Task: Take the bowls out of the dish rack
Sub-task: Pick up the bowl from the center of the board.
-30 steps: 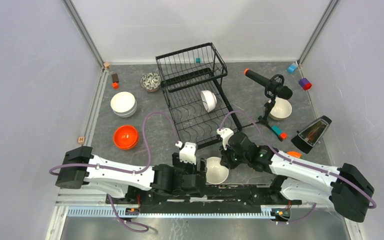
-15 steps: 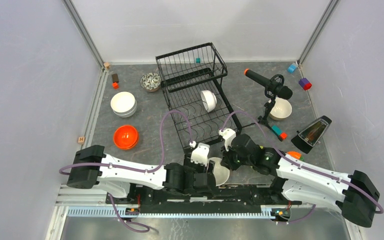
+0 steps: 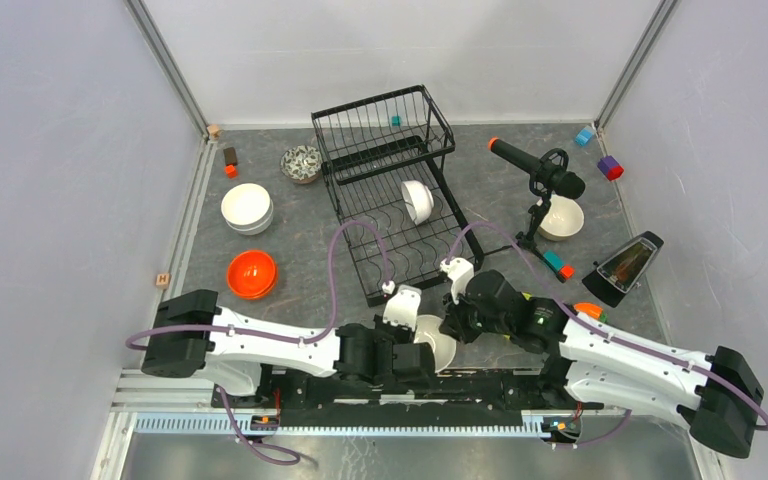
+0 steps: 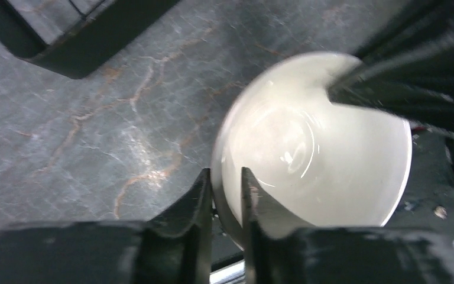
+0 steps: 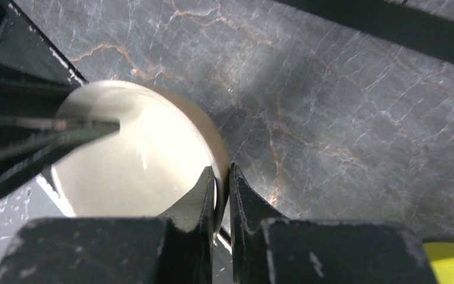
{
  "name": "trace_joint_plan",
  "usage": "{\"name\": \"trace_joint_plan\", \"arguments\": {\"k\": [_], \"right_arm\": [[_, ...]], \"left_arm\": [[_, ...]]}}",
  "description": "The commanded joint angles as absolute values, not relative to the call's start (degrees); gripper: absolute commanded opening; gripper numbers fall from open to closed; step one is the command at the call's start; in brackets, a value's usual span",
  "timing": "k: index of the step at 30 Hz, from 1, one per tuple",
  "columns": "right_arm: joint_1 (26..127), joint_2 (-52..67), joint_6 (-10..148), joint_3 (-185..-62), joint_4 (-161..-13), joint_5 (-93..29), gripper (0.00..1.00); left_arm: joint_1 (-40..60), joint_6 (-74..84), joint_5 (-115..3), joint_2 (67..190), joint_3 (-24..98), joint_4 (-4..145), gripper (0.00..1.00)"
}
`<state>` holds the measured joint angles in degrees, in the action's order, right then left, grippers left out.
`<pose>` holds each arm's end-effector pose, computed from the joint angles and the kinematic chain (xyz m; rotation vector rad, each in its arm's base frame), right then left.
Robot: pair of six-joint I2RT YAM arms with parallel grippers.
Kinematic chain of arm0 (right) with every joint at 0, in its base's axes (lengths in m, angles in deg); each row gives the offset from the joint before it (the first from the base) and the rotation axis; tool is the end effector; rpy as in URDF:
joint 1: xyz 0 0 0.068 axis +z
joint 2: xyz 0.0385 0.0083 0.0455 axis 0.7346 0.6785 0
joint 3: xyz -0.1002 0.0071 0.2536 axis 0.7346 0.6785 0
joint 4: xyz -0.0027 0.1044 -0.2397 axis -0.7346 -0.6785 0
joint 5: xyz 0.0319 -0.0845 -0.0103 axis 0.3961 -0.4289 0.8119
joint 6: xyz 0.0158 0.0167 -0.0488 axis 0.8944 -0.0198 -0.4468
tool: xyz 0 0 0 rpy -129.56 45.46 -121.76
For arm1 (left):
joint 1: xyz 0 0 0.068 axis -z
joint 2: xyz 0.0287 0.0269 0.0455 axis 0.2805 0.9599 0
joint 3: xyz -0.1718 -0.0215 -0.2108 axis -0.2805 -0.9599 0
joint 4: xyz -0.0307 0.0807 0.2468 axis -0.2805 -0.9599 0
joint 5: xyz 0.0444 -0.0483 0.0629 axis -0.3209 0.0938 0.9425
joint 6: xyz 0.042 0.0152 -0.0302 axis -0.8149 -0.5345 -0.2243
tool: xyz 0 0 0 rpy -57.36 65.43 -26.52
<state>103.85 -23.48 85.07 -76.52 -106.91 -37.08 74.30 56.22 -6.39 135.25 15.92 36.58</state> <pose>0.0987 0.1531 0.2070 -0.7298 2.3266 0.7335 0.0208 -0.2707 0.2097 0.3590 2.2989 -0.3327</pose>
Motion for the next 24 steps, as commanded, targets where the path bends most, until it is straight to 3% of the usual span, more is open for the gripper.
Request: {"name": "trace_joint_plan", "arguments": {"k": [1,2,3,5,9,13,19,24], "right_arm": [[104.4,-24.8,86.5,-79.3,-101.7,-35.4,0.00],[104.4,-24.9,86.4,-79.3,-101.5,-35.1,0.00],[104.4,-24.9,86.0,-79.2,-101.3,-34.4,0.00],[104.5,-25.1,85.4,-79.2,-101.0,-33.1,0.14],[104.5,-27.0,84.2,-80.0,-101.7,-32.4,0.61],[104.5,-29.5,81.8,-84.4,-106.0,-32.9,0.97],[104.5,-33.1,78.6,-90.9,-112.2,-36.3,0.98],[104.5,-35.5,77.2,-89.6,-111.8,-37.7,0.98]], "left_arm": [[74.1,54.1,-5.9,135.0,18.1,36.4,0.11],[74.1,54.0,-5.9,134.9,18.1,36.4,0.03],[74.1,54.1,-5.8,134.6,18.1,36.2,0.02],[74.2,54.1,-5.5,134.1,17.9,36.3,0.02],[74.1,53.9,-4.1,131.5,17.6,35.7,0.02],[74.1,54.1,0.5,127.0,19.1,30.6,0.02],[71.6,52.9,7.4,118.8,21.3,21.9,0.02],[63.6,50.6,8.5,108.8,20.2,18.6,0.02]]}}
